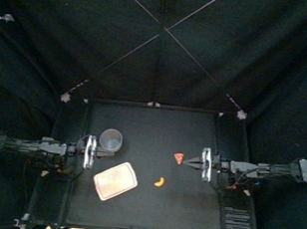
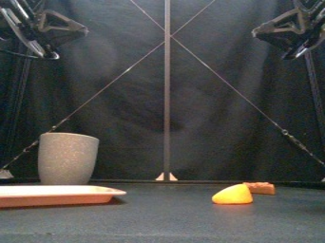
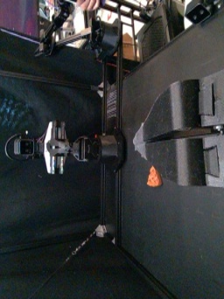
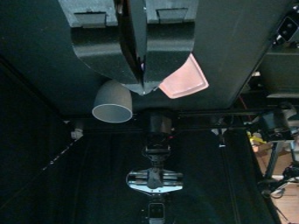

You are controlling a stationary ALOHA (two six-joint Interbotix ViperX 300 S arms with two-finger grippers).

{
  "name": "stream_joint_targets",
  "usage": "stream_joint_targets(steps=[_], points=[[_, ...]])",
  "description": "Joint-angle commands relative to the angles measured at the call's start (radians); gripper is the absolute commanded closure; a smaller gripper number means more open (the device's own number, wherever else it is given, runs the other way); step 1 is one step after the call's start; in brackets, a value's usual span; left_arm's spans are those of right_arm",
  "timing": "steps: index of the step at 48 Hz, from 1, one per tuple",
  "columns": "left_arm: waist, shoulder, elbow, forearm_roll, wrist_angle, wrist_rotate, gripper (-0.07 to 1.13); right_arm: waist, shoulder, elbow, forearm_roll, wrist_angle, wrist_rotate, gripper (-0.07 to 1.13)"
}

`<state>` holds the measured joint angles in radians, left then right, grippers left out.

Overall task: Pick the tangerine then place it on the pink plate
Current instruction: Pick the tangerine

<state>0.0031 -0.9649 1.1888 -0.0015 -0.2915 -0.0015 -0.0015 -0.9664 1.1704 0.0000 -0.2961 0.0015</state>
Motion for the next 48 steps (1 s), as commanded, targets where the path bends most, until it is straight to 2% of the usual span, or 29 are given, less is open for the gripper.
stream_joint_targets(steps=[1, 6, 9, 13, 14, 20, 25, 34, 43, 48], points=[[0.0, 0.011, -0.052, -0.009, 0.041, 0.0, 1.03, 0.003, 0.029, -0.012, 0.009, 0.0, 0.009, 1.0], [0.006, 0.011, -0.069, -0.009, 0.083, 0.0, 1.02, -0.002, 0.067, -0.023, 0.011, 0.014, 0.018, 0.94], [0.017, 0.011, -0.074, -0.008, 0.101, 0.002, 1.0, -0.002, 0.1, -0.029, 0.008, 0.026, 0.02, 0.86], [0.034, 0.011, -0.074, -0.008, 0.104, 0.003, 0.98, 0.005, 0.146, -0.032, 0.008, 0.028, 0.02, 0.66], [0.038, 0.011, -0.074, -0.008, 0.104, 0.003, 0.97, 0.006, 0.164, -0.032, 0.006, 0.028, 0.02, 0.58], [0.06, 0.011, -0.071, -0.009, 0.106, 0.003, 0.93, 0.026, 0.235, -0.034, 0.003, 0.014, 0.018, 0.21], [0.071, 0.011, -0.071, -0.008, 0.106, 0.003, 0.9, 0.031, 0.293, -0.04, 0.009, -0.006, 0.02, 0.01], [0.08, 0.011, -0.067, -0.008, 0.104, 0.003, 0.89, 0.044, 0.411, -0.063, 0.018, -0.005, 0.021, 0.0], [0.087, 0.011, -0.067, -0.006, 0.104, 0.005, 0.89, 0.114, 0.601, -0.126, 0.015, 0.006, 0.021, 0.01], [0.095, 0.011, -0.069, -0.005, 0.104, 0.005, 0.89, 0.15, 0.721, -0.202, 0.014, 0.071, 0.018, 0.01]])
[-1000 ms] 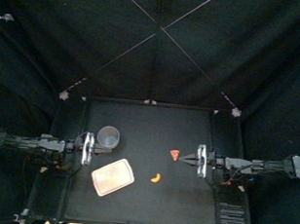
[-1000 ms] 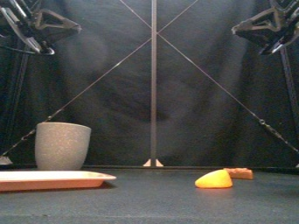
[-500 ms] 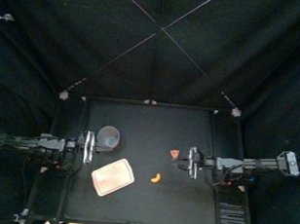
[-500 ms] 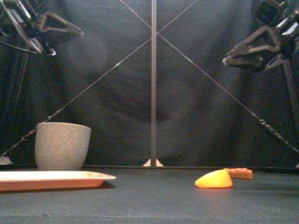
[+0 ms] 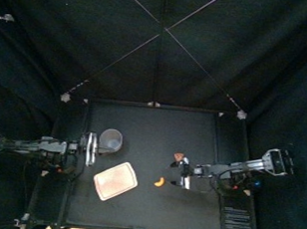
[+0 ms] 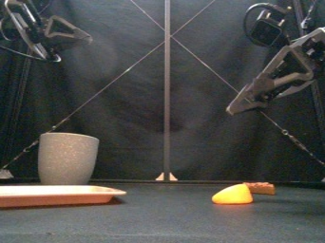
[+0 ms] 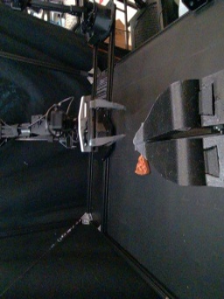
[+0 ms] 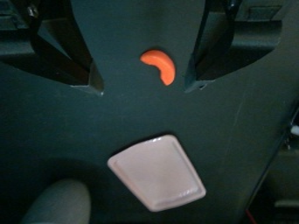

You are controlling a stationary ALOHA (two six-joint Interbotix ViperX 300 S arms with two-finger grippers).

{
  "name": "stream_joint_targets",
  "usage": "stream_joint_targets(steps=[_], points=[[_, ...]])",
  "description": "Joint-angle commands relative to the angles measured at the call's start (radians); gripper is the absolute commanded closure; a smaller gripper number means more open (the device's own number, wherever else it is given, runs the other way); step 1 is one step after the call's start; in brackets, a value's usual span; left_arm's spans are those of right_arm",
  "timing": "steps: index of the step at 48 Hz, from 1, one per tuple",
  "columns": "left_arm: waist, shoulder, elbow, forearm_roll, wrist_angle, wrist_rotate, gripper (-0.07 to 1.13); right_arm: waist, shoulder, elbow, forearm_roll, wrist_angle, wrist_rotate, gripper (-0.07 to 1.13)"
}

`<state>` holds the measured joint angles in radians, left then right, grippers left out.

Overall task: Pick the tangerine then place it on the pink plate
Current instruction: Pick the tangerine

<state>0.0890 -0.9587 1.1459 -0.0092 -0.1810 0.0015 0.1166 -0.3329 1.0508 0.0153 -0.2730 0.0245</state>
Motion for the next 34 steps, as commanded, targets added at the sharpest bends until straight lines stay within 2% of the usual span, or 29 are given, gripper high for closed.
stream_joint_targets(steps=[1, 7, 13, 20, 34], points=[[0.011, 0.006, -0.026, 0.005, -0.006, 0.003, 0.89, 0.04, 0.121, -0.107, -0.003, 0.084, -0.008, 0.01], [0.015, 0.005, -0.023, 0.003, -0.006, 0.003, 0.89, 0.058, 0.247, -0.195, -0.04, 0.255, -0.018, 0.01], [0.017, 0.005, -0.021, 0.005, -0.006, 0.003, 0.89, 0.058, 0.342, -0.261, -0.107, 0.362, -0.015, 0.01], [0.017, 0.005, -0.017, 0.009, -0.006, 0.003, 0.89, 0.052, 0.382, -0.291, -0.138, 0.377, -0.014, 0.01], [0.018, 0.006, 0.006, 0.017, -0.008, 0.003, 0.89, 0.051, 0.388, -0.296, -0.109, 0.376, -0.012, 0.03]])
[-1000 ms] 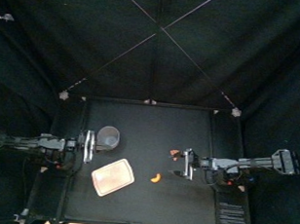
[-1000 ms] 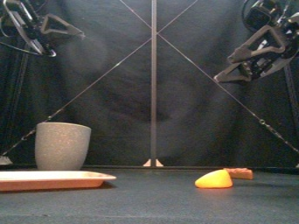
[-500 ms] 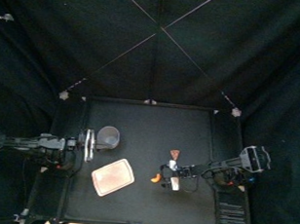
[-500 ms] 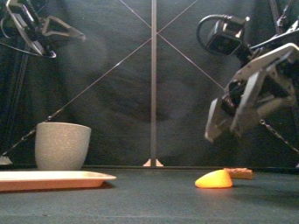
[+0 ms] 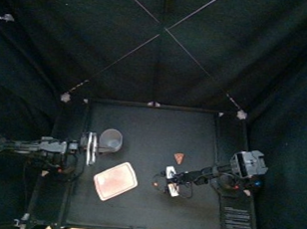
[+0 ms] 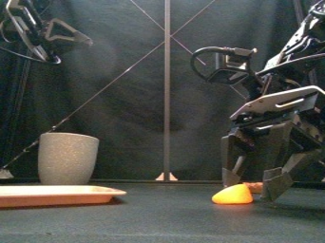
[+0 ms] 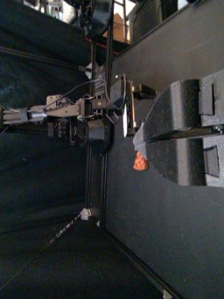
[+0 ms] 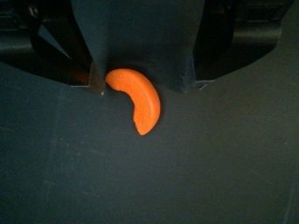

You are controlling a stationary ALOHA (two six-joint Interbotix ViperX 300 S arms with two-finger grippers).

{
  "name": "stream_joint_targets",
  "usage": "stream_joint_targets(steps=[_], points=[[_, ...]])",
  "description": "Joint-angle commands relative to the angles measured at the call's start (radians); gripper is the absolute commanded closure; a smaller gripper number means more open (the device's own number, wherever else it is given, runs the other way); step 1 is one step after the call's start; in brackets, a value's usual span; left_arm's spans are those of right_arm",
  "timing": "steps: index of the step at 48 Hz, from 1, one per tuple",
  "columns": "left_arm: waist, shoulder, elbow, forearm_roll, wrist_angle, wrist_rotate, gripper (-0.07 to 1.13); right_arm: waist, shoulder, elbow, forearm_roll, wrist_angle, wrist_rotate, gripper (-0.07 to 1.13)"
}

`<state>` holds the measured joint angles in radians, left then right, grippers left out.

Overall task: Pick the tangerine then place it on the pink plate
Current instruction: Pick the tangerine

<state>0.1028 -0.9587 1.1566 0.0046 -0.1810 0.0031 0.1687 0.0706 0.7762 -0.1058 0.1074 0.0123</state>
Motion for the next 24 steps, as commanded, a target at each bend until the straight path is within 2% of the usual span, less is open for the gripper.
stream_joint_targets(steps=[1, 7, 24], points=[[0.006, 0.005, -0.002, 0.003, -0.008, 0.002, 0.89, -0.002, -0.014, -0.021, 0.014, -0.005, 0.0, 0.03], [0.006, 0.005, 0.009, 0.003, -0.017, 0.002, 0.89, -0.006, -0.006, -0.025, 0.021, -0.003, 0.0, 0.09], [0.006, 0.005, 0.012, 0.003, -0.021, 0.0, 0.89, -0.023, 0.041, -0.048, 0.029, -0.002, 0.0, 0.46]])
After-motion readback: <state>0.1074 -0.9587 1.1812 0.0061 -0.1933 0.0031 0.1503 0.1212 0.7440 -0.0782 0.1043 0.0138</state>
